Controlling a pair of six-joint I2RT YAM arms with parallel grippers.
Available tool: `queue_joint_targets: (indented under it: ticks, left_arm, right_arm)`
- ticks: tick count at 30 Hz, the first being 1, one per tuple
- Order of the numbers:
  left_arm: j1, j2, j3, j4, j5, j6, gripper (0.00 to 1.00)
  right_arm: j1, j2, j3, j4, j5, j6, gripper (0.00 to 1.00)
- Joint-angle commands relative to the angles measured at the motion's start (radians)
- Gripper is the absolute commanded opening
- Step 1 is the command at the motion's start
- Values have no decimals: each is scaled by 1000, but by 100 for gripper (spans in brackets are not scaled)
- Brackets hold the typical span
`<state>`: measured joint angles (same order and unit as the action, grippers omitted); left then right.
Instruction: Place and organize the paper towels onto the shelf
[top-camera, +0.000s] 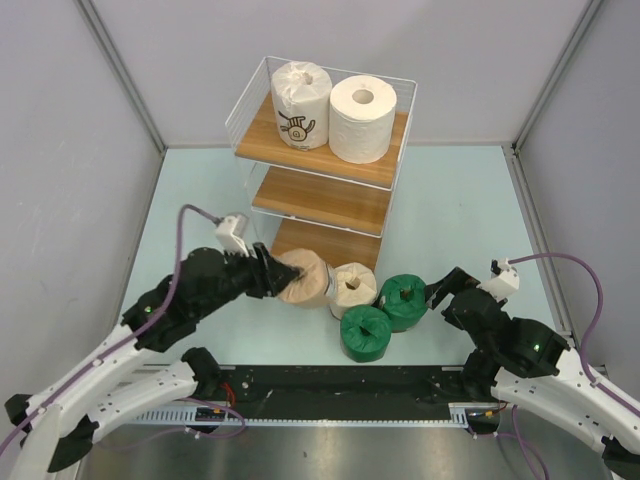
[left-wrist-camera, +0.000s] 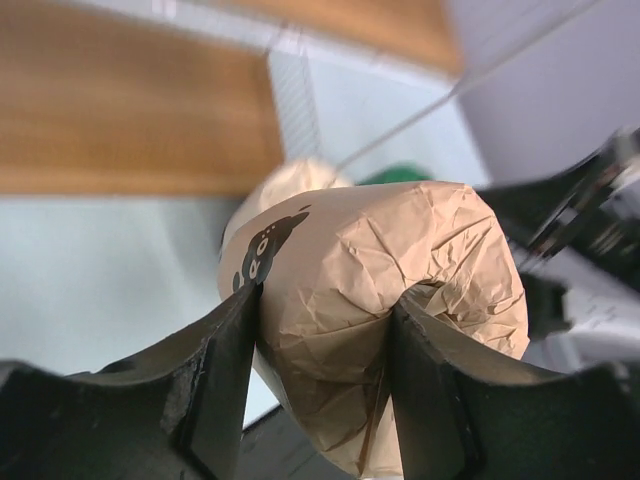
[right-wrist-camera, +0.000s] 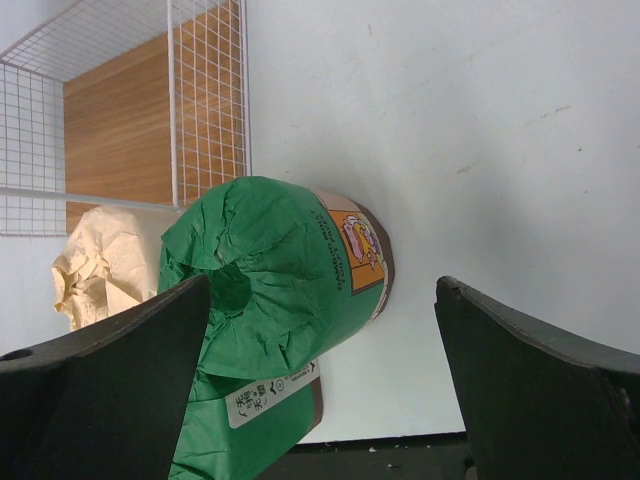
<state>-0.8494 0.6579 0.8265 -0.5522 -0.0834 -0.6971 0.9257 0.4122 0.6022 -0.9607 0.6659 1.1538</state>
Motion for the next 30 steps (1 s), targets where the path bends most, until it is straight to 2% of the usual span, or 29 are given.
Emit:
queue_joint_targets:
  ticks: [1, 8, 15, 21, 30]
  left_arm:
    - [-7, -9, 172, 15, -156, 22, 55]
    - [-7, 88, 283, 167, -288, 41, 54]
    - [-7, 249, 335, 326, -317, 68, 54]
    - [-7, 345, 398, 386, -354, 102, 53]
    - [-5, 397, 418, 440, -397, 113, 53]
  right_arm:
    - [-4, -1, -5, -3, 26, 32, 100]
    - [-1, -10, -5, -4, 20, 32, 100]
    - [-1, -21, -5, -3, 23, 32, 100]
    - [-1, -26, -5, -4, 23, 32, 100]
    - [-1, -23, -5, -4, 28, 32, 100]
